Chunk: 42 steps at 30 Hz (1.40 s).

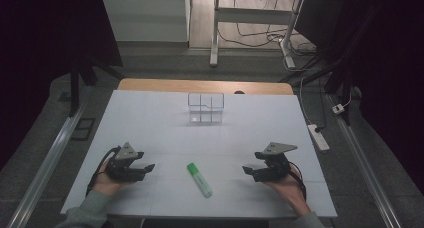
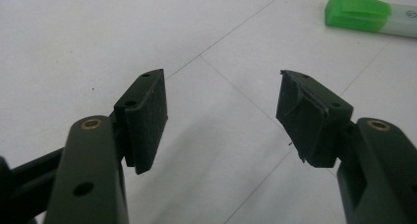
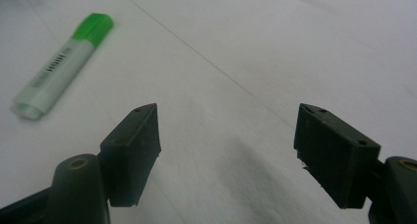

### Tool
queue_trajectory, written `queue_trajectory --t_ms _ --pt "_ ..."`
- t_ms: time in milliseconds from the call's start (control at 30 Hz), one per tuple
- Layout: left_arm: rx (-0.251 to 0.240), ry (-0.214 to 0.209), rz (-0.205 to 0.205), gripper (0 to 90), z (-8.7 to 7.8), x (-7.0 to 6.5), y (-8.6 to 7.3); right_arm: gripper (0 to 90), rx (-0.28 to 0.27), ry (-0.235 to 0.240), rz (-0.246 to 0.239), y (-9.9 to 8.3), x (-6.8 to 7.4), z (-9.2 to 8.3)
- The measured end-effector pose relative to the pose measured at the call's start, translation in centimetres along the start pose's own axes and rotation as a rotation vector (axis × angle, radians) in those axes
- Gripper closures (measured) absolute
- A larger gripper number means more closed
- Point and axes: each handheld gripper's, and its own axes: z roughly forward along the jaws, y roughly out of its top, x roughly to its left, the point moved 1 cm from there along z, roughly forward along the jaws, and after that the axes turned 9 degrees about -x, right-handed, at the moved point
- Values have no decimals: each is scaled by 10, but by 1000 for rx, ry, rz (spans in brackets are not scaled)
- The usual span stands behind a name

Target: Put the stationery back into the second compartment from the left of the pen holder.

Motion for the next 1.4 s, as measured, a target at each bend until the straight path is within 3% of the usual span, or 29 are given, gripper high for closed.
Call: queue_trajectory --t_ms 367,567,800,1400 --pt "0 2 2 350 0 1 0 257 29 77 -15 20 27 25" --pt "5 3 6 347 1 0 0 259 58 129 -36 34 50 44" --pt "3 4 6 347 1 1 -1 262 86 157 -56 45 68 62" --pt "10 -3 16 345 3 1 -2 274 211 148 -82 59 101 109"
